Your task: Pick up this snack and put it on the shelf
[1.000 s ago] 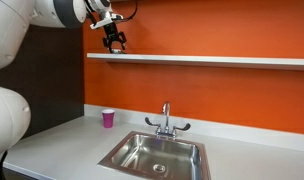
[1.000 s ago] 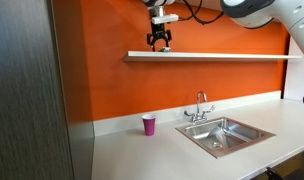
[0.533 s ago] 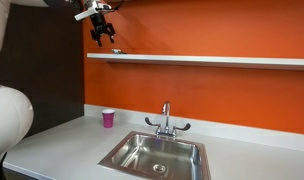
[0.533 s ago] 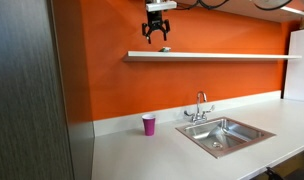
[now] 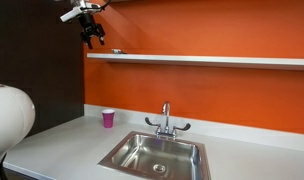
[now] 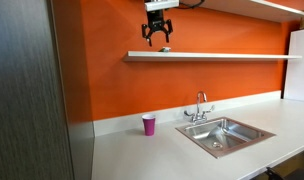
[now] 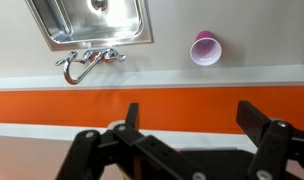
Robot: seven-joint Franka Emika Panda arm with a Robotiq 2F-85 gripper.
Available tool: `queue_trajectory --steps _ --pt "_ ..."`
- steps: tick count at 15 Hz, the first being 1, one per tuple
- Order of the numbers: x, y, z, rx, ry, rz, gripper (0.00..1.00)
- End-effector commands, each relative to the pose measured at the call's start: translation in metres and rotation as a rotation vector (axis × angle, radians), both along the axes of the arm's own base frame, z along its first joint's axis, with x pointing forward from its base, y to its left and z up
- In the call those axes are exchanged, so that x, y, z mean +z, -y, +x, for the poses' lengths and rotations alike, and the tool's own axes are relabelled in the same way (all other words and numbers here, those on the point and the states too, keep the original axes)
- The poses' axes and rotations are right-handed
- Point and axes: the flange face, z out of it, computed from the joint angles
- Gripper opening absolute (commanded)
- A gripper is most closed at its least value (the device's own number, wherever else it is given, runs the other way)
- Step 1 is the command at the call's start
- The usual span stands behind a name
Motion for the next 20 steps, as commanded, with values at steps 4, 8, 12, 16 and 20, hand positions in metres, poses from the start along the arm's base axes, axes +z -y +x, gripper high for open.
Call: queue_trajectory --steps 4,8,12,16,20 --pt "-0.069 -0.006 -0.059 -0.06 -0.008 -0.006 1.0" --pt "-0.127 -0.004 -0.091 -0.033 -0.073 0.005 1.0" --pt "-0.19 0.009 -0.117 0.04 -0.167 0.018 1.0" --pt "-0.248 0.038 -0.134 0.064 -0.239 0.026 1.0" --pt "-0.287 0.08 -0.145 0.043 -0.287 0.035 1.0"
